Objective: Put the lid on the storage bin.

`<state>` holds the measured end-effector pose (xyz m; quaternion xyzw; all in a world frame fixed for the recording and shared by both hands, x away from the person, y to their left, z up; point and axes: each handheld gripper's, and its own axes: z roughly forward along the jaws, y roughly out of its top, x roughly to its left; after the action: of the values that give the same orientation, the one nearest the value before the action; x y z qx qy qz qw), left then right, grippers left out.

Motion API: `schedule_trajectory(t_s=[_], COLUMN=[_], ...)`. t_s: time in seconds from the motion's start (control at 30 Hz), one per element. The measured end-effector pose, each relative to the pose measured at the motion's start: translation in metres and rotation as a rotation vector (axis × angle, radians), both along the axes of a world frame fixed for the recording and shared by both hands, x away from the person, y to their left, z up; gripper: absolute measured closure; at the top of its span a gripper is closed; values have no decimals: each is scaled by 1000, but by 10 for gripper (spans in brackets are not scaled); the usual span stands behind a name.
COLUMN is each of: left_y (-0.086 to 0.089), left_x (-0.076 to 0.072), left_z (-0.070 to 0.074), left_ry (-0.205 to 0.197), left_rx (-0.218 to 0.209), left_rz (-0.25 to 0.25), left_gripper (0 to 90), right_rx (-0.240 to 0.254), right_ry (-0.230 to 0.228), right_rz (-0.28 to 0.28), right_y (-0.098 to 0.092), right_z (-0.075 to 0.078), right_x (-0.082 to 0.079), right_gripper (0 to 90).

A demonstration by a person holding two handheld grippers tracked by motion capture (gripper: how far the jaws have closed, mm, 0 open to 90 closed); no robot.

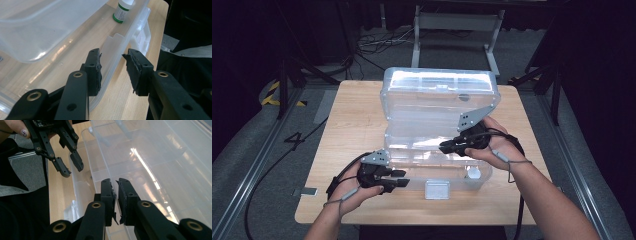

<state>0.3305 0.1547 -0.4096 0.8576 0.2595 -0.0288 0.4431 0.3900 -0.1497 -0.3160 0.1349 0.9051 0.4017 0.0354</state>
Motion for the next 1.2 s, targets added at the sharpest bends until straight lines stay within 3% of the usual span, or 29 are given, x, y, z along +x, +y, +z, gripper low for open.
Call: schedule_trajectory(t_s=[0.3,0.53,0.77,1.1,1.2], left_y=[4,15,20,35,42], left_x=[-3,-4,-1,6,10], left_z=[14,33,44,65,77], left_ry=[-23,-23,-10,-36,-64], left_rx=[-32,-70,-78,-115,-127], left_rz=[-2,5,6,76,111], left_gripper=[650,750,836,898,898], right_rx=[4,4,8,16,17], right_ry=[-1,-4,-7,-12,-15], right_rz=[0,-3,-6,-10,-11], right_y=[0,0,0,-1,-2], right_z=[-1,-1,-1,-3,-3], right_x=[0,-1,-2,-3,-3], right_gripper=[831,831,830,829,828])
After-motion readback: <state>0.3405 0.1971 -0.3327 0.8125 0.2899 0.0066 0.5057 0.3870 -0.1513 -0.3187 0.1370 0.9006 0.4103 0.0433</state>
